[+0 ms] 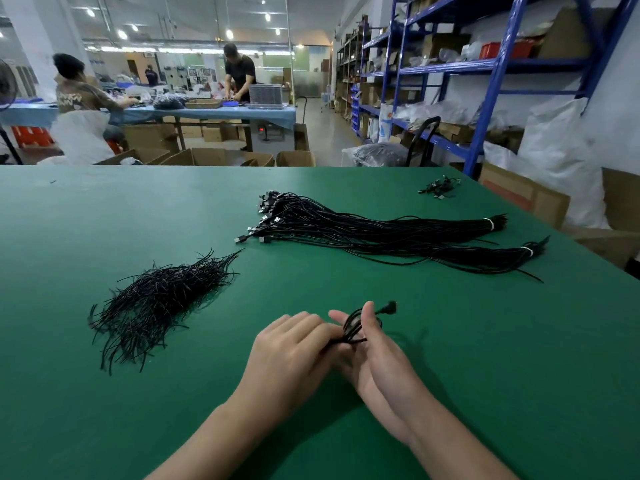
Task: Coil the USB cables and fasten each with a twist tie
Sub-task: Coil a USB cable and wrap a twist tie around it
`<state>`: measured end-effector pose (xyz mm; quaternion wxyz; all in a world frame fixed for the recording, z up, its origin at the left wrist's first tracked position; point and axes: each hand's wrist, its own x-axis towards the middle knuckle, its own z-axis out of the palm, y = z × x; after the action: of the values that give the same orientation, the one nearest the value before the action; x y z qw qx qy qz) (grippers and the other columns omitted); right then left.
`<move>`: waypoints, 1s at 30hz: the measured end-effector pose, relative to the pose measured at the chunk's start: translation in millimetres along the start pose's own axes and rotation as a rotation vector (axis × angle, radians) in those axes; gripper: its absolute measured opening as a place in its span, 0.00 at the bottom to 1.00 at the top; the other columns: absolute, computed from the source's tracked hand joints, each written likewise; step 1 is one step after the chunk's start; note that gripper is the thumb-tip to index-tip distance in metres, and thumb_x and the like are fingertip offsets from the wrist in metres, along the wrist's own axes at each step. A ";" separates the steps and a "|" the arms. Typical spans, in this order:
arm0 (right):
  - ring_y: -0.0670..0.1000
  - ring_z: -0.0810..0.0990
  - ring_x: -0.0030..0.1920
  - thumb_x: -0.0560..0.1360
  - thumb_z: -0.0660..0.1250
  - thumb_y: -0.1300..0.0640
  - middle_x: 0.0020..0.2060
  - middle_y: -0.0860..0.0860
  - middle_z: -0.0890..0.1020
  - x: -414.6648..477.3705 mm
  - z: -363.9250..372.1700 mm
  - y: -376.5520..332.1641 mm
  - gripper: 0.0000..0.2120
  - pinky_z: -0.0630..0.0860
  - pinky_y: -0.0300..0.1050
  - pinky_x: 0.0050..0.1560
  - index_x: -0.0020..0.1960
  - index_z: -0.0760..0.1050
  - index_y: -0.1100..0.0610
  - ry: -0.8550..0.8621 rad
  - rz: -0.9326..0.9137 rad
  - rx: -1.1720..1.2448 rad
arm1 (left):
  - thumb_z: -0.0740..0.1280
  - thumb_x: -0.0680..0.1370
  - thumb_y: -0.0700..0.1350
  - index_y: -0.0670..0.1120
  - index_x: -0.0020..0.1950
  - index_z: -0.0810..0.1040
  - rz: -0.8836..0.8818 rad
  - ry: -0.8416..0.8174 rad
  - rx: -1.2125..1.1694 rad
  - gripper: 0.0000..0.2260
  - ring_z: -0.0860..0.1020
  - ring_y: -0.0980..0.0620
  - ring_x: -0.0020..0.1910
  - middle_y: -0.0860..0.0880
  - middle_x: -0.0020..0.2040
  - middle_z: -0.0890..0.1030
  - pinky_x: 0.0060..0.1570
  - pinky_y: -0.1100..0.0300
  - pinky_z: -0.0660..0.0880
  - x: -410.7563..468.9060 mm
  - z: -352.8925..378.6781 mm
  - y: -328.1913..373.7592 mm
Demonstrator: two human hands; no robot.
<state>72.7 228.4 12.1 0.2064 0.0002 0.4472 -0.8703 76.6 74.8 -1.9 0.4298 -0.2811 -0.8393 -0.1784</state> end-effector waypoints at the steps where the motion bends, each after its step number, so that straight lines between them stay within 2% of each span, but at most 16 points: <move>1: 0.53 0.81 0.51 0.74 0.63 0.39 0.54 0.60 0.85 0.8 -0.4 -0.3 0.32 0.78 0.49 0.61 0.64 0.75 0.65 0.021 -0.023 0.019 | 0.66 0.82 0.50 0.46 0.49 0.84 0.017 -0.011 -0.003 0.11 0.81 0.52 0.41 0.54 0.46 0.84 0.36 0.55 0.76 0.7 0.4 1.6; 3: 0.54 0.83 0.51 0.74 0.65 0.41 0.54 0.62 0.84 1.9 -0.8 0.9 0.30 0.79 0.49 0.59 0.61 0.75 0.66 0.053 -0.069 0.046 | 0.68 0.81 0.50 0.48 0.49 0.84 0.038 -0.027 -0.006 0.09 0.80 0.56 0.44 0.57 0.51 0.84 0.37 0.57 0.74 0.4 0.3 2.5; 5: 0.51 0.84 0.47 0.72 0.66 0.42 0.45 0.58 0.85 3.5 -1.4 4.1 0.26 0.81 0.46 0.52 0.56 0.75 0.64 0.103 -0.106 0.035 | 0.68 0.81 0.52 0.49 0.49 0.84 0.034 -0.055 0.005 0.08 0.79 0.59 0.46 0.59 0.53 0.84 0.38 0.58 0.73 -1.3 0.5 2.3; 7: 0.49 0.85 0.45 0.71 0.66 0.40 0.42 0.53 0.86 4.4 -2.0 7.3 0.24 0.80 0.45 0.49 0.52 0.76 0.61 0.173 -0.131 -0.088 | 0.68 0.81 0.53 0.51 0.49 0.85 0.014 -0.083 0.016 0.09 0.80 0.58 0.44 0.60 0.54 0.84 0.39 0.58 0.73 -3.2 2.0 2.5; 10: 0.48 0.86 0.46 0.76 0.61 0.37 0.43 0.52 0.87 5.6 -4.0 8.0 0.25 0.79 0.41 0.45 0.51 0.80 0.59 0.268 -0.181 -0.347 | 0.69 0.79 0.54 0.53 0.50 0.85 0.005 -0.131 0.020 0.07 0.79 0.55 0.40 0.59 0.49 0.84 0.37 0.57 0.74 -4.0 3.4 6.3; 12: 0.48 0.86 0.41 0.78 0.58 0.39 0.38 0.52 0.87 4.4 -4.5 3.0 0.26 0.78 0.35 0.39 0.45 0.81 0.60 0.278 -0.290 -0.464 | 0.68 0.80 0.55 0.54 0.52 0.85 -0.004 -0.167 0.002 0.09 0.77 0.54 0.40 0.59 0.45 0.82 0.39 0.57 0.73 -3.9 2.1 9.7; 14: 0.46 0.83 0.34 0.77 0.56 0.39 0.32 0.51 0.84 2.4 -6.1 -2.0 0.27 0.76 0.33 0.37 0.40 0.78 0.61 0.306 -0.416 -0.621 | 0.65 0.82 0.55 0.53 0.50 0.84 -0.071 -0.145 -0.072 0.10 0.75 0.54 0.40 0.59 0.43 0.80 0.40 0.56 0.72 -3.3 -1.1 12.6; 15: 0.46 0.81 0.30 0.77 0.56 0.39 0.29 0.51 0.82 1.3 -7.3 -3.5 0.26 0.75 0.35 0.35 0.39 0.75 0.61 0.319 -0.456 -0.697 | 0.65 0.82 0.55 0.53 0.48 0.83 -0.135 -0.112 -0.135 0.10 0.74 0.55 0.40 0.59 0.41 0.79 0.40 0.56 0.73 -1.7 -3.4 13.6; 17: 0.48 0.75 0.26 0.78 0.55 0.38 0.25 0.50 0.75 0.4 -8.3 -3.4 0.23 0.76 0.46 0.31 0.40 0.71 0.58 0.306 -0.475 -0.851 | 0.64 0.82 0.54 0.53 0.47 0.80 -0.321 -0.053 -0.283 0.08 0.74 0.56 0.39 0.58 0.40 0.77 0.40 0.58 0.72 1.5 -6.5 12.8; 18: 0.48 0.74 0.26 0.79 0.55 0.38 0.27 0.49 0.75 0.3 -8.0 -2.1 0.21 0.75 0.52 0.32 0.42 0.71 0.54 0.288 -0.479 -0.968 | 0.65 0.81 0.55 0.54 0.50 0.80 -0.414 -0.055 -0.359 0.07 0.75 0.55 0.39 0.58 0.41 0.77 0.40 0.61 0.72 2.5 -7.0 12.6; 20: 0.49 0.77 0.32 0.83 0.54 0.41 0.32 0.47 0.79 0.5 -7.5 3.2 0.15 0.75 0.56 0.38 0.45 0.70 0.50 0.264 -0.505 -1.238 | 0.64 0.79 0.58 0.59 0.58 0.79 -0.530 -0.130 -0.475 0.10 0.75 0.53 0.39 0.56 0.43 0.78 0.41 0.65 0.71 3.1 -6.0 14.5; 22: 0.51 0.81 0.41 0.84 0.53 0.43 0.39 0.48 0.83 -0.7 -4.7 8.7 0.12 0.76 0.56 0.44 0.51 0.71 0.47 0.250 -0.512 -1.379 | 0.64 0.78 0.60 0.59 0.55 0.79 -0.569 -0.225 -0.564 0.10 0.78 0.53 0.44 0.54 0.47 0.81 0.45 0.59 0.75 2.5 -1.6 18.0; 23: 0.52 0.81 0.43 0.84 0.52 0.43 0.42 0.48 0.83 -1.8 -2.7 10.3 0.11 0.76 0.55 0.45 0.53 0.71 0.46 0.244 -0.499 -1.413 | 0.64 0.78 0.61 0.55 0.52 0.79 -0.582 -0.247 -0.585 0.12 0.79 0.54 0.45 0.53 0.47 0.81 0.46 0.55 0.75 2.5 -0.2 20.3; 25: 0.53 0.82 0.46 0.85 0.49 0.43 0.44 0.48 0.83 -3.1 0.0 11.2 0.11 0.76 0.53 0.45 0.55 0.69 0.45 0.249 -0.472 -1.521 | 0.64 0.77 0.63 0.49 0.48 0.80 -0.633 -0.236 -0.616 0.17 0.76 0.54 0.40 0.52 0.41 0.80 0.42 0.52 0.74 1.5 2.3 22.0; 27: 0.55 0.82 0.48 0.85 0.49 0.47 0.45 0.49 0.84 -2.7 1.3 9.8 0.11 0.74 0.51 0.43 0.58 0.69 0.45 0.267 -0.471 -1.631 | 0.64 0.78 0.62 0.48 0.47 0.80 -0.676 -0.209 -0.661 0.17 0.73 0.52 0.37 0.51 0.38 0.77 0.39 0.52 0.72 -0.1 4.5 21.1; 30: 0.56 0.82 0.50 0.83 0.51 0.52 0.48 0.51 0.84 -2.9 3.3 8.3 0.13 0.71 0.50 0.43 0.64 0.69 0.47 0.271 -0.463 -1.673 | 0.64 0.77 0.62 0.55 0.51 0.84 -0.732 -0.173 -0.679 0.15 0.74 0.51 0.39 0.52 0.40 0.76 0.39 0.58 0.70 -1.0 4.3 18.9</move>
<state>78.9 222.5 8.2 -0.0978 -0.1387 0.9480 -0.2694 86.2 91.6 -4.0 0.1524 -0.1060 -0.8099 -0.5564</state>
